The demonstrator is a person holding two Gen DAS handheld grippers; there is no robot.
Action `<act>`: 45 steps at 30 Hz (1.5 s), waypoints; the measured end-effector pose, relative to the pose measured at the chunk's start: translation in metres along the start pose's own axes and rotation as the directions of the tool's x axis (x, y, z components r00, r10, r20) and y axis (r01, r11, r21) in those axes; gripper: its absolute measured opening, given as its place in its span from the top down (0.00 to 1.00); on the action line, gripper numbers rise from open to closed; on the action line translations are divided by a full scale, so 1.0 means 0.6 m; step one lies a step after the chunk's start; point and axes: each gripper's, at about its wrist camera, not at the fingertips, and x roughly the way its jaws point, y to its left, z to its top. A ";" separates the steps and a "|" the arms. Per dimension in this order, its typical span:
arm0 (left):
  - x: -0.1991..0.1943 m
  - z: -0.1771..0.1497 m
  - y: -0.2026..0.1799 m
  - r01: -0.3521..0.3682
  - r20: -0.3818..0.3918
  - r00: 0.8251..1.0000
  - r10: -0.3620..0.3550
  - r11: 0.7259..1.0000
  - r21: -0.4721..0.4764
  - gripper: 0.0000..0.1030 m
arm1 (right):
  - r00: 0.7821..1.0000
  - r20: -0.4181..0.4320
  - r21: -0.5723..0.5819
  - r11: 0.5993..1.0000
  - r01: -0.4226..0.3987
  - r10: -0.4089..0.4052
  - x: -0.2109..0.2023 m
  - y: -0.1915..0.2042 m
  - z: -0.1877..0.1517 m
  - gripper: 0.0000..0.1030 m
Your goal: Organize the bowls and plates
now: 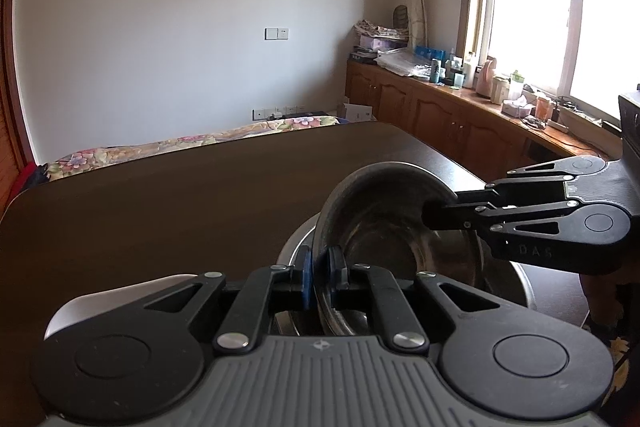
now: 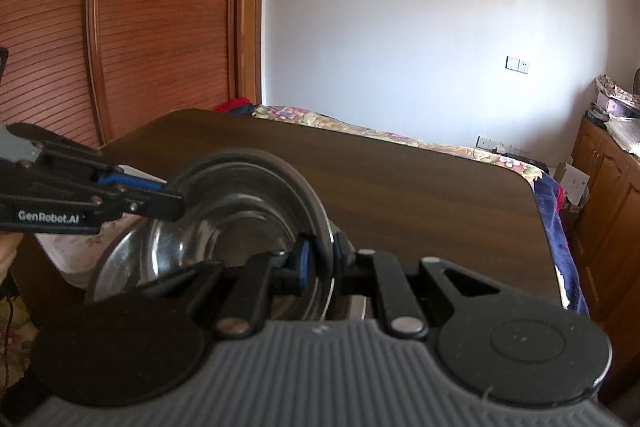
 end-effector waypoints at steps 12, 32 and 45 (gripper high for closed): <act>-0.004 -0.012 0.002 -0.012 0.049 0.999 0.013 1.000 -0.015 0.60 | 0.999 0.035 0.002 1.000 -0.006 0.006 0.003 0.004 -0.008 0.76; -0.077 -0.083 -0.021 -0.131 0.209 0.968 0.139 0.990 -0.053 0.09 | 0.977 0.184 0.142 0.987 0.079 -0.105 -0.045 0.010 -0.074 0.38; -0.071 -0.104 -0.034 -0.127 0.187 0.973 0.136 0.990 -0.058 0.08 | 0.969 0.215 0.177 0.981 0.081 -0.119 -0.041 0.017 -0.095 0.23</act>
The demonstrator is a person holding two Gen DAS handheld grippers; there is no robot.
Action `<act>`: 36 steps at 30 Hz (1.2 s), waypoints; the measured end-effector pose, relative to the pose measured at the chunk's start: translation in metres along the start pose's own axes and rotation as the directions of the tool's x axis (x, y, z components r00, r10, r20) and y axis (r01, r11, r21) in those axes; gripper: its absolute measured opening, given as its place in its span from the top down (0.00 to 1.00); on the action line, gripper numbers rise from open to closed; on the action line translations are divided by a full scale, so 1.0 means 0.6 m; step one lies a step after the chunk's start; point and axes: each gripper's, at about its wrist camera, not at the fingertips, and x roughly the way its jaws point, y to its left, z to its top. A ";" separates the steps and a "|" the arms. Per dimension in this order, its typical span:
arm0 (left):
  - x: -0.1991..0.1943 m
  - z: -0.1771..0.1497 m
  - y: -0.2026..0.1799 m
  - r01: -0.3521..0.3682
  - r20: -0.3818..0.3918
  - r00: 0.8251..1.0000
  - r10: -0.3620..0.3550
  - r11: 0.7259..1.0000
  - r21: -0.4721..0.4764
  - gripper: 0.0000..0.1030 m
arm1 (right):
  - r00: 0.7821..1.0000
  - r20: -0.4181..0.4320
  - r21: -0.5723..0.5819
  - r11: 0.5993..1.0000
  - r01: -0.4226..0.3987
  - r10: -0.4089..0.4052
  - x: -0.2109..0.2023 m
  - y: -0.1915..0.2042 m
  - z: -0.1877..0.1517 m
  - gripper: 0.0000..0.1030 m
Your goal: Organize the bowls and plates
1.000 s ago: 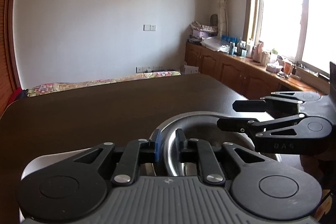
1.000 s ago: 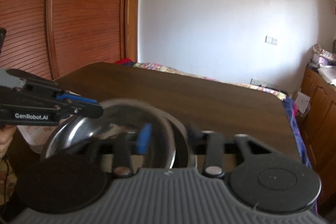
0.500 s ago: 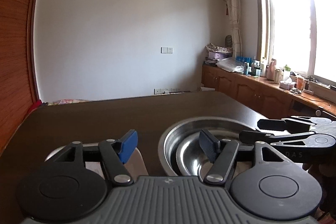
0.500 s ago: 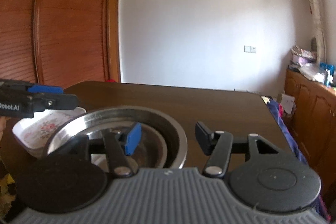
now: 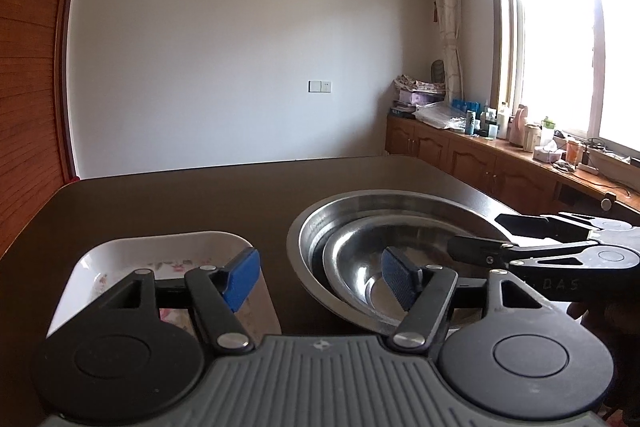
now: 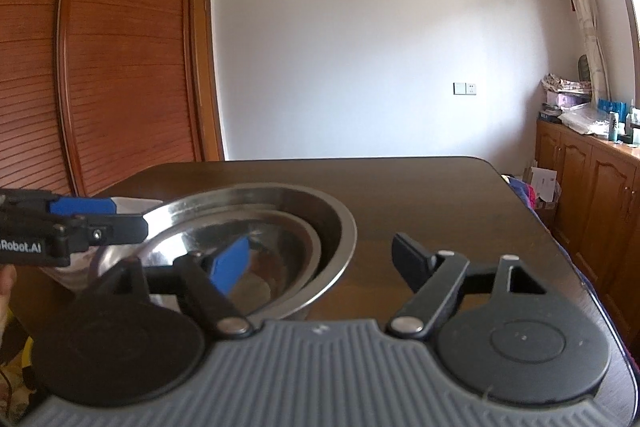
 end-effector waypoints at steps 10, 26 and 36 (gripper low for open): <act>0.014 -0.014 -0.005 0.022 -0.034 0.999 -0.022 1.000 -0.001 0.08 | 1.000 -0.007 0.020 1.000 -0.004 0.004 0.003 -0.007 -0.005 0.23; 0.022 -0.020 -0.002 0.053 -0.059 0.997 -0.056 0.997 -0.050 0.33 | 0.999 -0.026 0.055 0.997 -0.045 0.047 0.011 -0.010 -0.012 0.35; -0.002 -0.025 0.002 0.013 -0.037 0.999 -0.017 0.995 -0.096 0.42 | 0.999 -0.039 0.117 0.993 -0.033 0.038 0.006 -0.013 -0.018 0.71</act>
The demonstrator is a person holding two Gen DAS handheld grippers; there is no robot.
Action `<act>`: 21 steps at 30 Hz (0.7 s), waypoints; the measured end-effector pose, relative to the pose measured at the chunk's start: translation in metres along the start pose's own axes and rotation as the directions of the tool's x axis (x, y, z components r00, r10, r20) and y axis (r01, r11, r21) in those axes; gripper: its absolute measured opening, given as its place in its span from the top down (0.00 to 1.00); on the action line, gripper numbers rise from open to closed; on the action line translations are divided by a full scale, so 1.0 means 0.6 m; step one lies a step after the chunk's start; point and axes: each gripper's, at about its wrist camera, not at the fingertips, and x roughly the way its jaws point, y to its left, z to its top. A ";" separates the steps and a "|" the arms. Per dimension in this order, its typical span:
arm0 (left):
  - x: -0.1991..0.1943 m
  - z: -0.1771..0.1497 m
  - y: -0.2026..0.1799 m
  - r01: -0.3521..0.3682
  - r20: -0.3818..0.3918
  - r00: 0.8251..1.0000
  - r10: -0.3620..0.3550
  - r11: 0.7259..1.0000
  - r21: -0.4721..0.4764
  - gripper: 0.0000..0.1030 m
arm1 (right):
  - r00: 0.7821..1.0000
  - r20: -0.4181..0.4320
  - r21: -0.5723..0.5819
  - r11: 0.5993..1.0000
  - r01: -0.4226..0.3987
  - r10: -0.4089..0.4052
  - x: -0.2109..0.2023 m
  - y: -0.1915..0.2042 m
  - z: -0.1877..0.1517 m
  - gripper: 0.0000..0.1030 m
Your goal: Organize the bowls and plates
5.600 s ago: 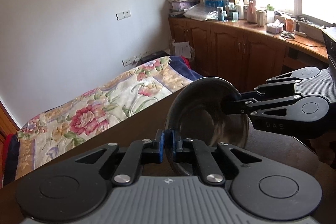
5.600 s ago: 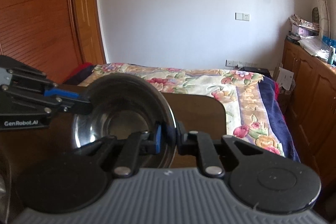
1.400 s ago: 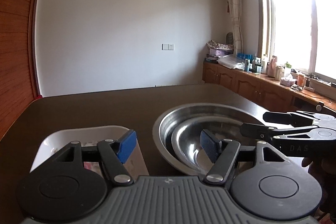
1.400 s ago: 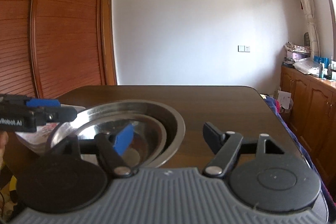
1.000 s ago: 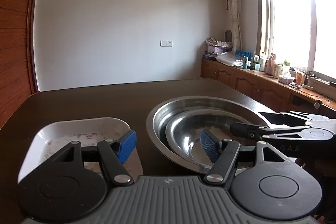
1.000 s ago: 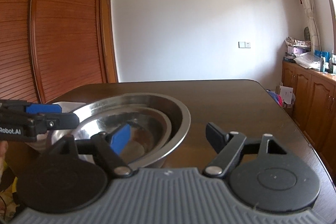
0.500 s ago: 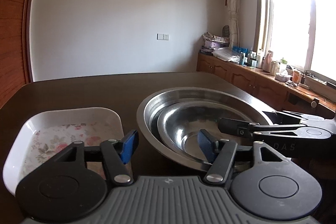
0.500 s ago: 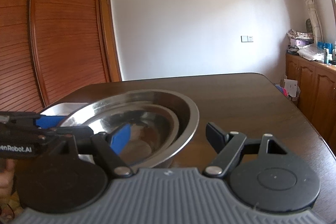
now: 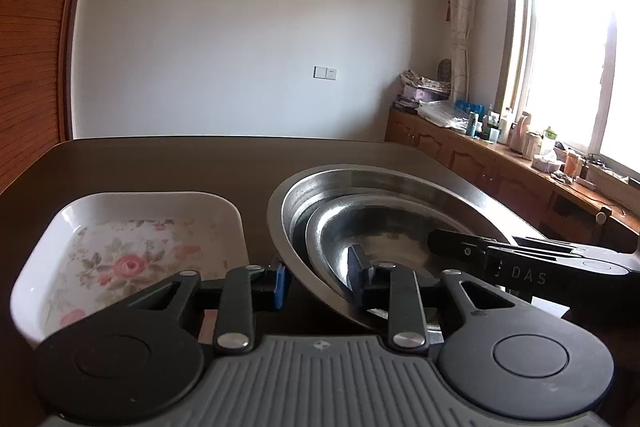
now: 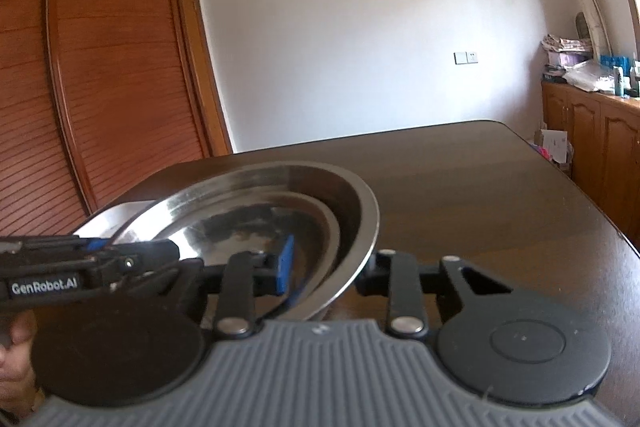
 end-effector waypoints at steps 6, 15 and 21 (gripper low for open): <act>-0.030 -0.001 -0.015 -0.017 0.029 0.999 0.016 1.000 0.013 0.42 | 1.000 0.003 0.025 1.000 0.007 -0.007 -0.014 0.008 -0.008 0.74; -0.068 0.010 -0.018 -0.008 0.071 0.997 0.006 1.000 0.030 0.42 | 0.999 0.042 0.018 1.000 0.017 -0.018 -0.044 0.018 0.010 0.74; -0.089 0.018 -0.011 -0.007 0.093 0.996 0.004 1.000 0.030 0.42 | 0.998 0.065 0.005 1.000 0.014 -0.015 -0.055 0.026 0.020 0.74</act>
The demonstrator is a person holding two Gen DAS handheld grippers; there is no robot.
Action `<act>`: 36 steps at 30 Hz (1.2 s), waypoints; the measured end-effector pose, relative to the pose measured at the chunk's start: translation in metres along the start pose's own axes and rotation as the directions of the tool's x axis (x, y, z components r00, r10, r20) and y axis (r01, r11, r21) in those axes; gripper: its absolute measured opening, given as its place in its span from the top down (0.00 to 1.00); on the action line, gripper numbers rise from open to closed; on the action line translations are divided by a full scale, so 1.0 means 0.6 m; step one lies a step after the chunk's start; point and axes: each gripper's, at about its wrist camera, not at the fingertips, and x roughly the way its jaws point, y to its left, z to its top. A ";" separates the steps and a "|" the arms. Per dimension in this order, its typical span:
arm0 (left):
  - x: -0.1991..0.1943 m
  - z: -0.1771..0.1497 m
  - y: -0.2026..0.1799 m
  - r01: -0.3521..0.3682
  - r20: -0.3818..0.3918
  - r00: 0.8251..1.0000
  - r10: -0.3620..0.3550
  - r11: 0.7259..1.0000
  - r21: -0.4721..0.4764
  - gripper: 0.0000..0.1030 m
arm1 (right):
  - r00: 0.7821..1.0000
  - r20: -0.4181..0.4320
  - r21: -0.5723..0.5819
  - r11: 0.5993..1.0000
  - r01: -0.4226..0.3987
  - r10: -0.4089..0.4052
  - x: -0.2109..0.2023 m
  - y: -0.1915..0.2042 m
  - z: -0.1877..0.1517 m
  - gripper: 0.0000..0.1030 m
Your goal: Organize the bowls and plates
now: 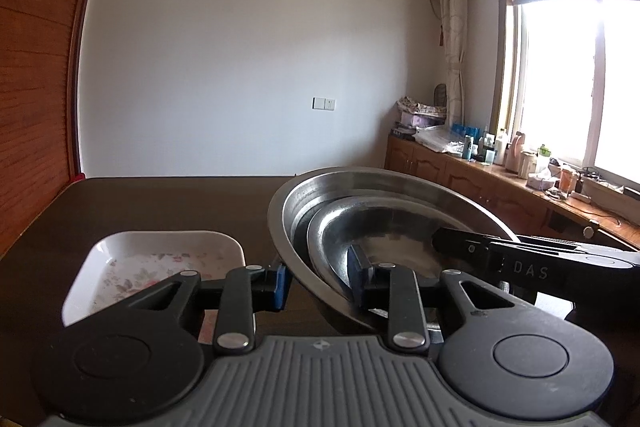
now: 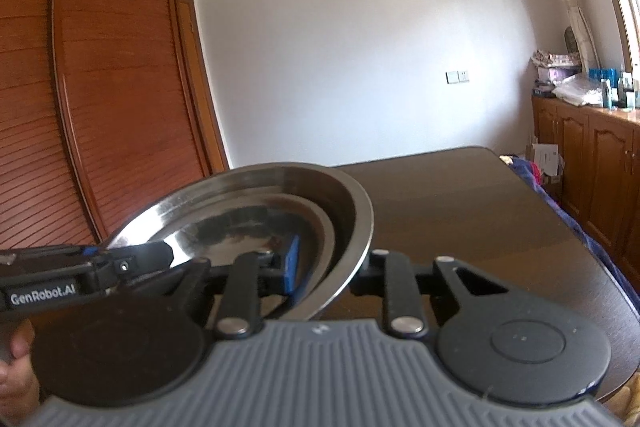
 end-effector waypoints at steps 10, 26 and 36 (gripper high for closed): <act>-0.041 0.018 0.026 -0.024 0.019 1.000 0.024 1.000 0.005 0.42 | 0.999 0.029 -0.030 0.999 -0.036 0.037 -0.008 0.017 0.012 0.74; -0.053 0.042 0.110 -0.142 0.026 0.990 0.142 0.990 -0.019 0.42 | 0.989 0.006 -0.072 0.987 -0.144 0.145 0.035 0.075 0.021 0.74; -0.039 0.040 0.156 -0.187 0.014 0.982 0.187 0.981 -0.050 0.42 | 0.982 -0.032 -0.087 0.978 -0.187 0.185 0.069 0.098 0.023 0.74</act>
